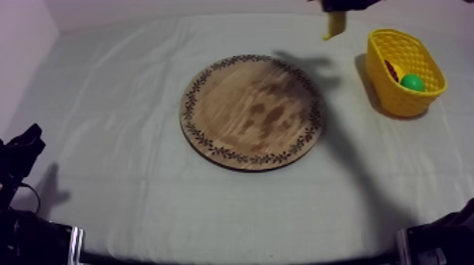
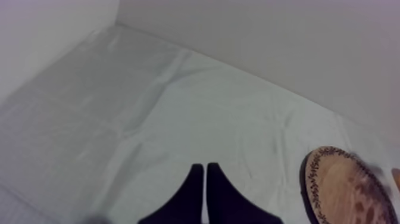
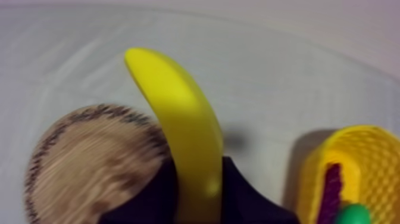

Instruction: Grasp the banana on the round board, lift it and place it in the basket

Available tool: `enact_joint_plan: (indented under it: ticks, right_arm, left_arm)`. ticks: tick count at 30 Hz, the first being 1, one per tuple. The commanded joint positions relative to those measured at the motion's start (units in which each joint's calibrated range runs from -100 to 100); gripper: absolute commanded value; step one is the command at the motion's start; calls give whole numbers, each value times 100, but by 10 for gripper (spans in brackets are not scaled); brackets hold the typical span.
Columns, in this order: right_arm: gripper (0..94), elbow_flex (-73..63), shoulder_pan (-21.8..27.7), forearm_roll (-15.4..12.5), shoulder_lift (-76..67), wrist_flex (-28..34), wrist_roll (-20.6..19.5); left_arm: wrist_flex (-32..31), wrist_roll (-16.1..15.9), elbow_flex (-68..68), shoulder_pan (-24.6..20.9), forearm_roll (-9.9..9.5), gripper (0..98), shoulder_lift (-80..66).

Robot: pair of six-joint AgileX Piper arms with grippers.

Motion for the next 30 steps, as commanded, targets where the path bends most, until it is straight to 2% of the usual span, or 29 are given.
enact_joint_plan:
  ticks: [1, 9, 13, 18, 24, 30]
  right_arm:
    - [7, -19, 661, -40, 1, -151, 301]
    - [7, 208, 1548, -193, 28, -663, 693]
    - [7, 525, 1820, -109, 34, -989, 703]
    - [12, 905, 1935, 91, 96, -1221, 614]
    - [156, 1212, 2049, 68, 153, -1461, 695]
    - [280, 1317, 2141, -88, 173, -1589, 877]
  left_arm:
    - [-5, 1, 4, -1, 0, 1, 3]
    - [-5, 1, 4, -1, 0, 1, 3]
    - [-5, 1, 4, -1, 0, 1, 3]
    - [-5, 1, 4, -1, 0, 1, 3]
    - [-5, 1, 4, -1, 0, 1, 3]
    - [-5, 1, 4, -1, 0, 1, 3]
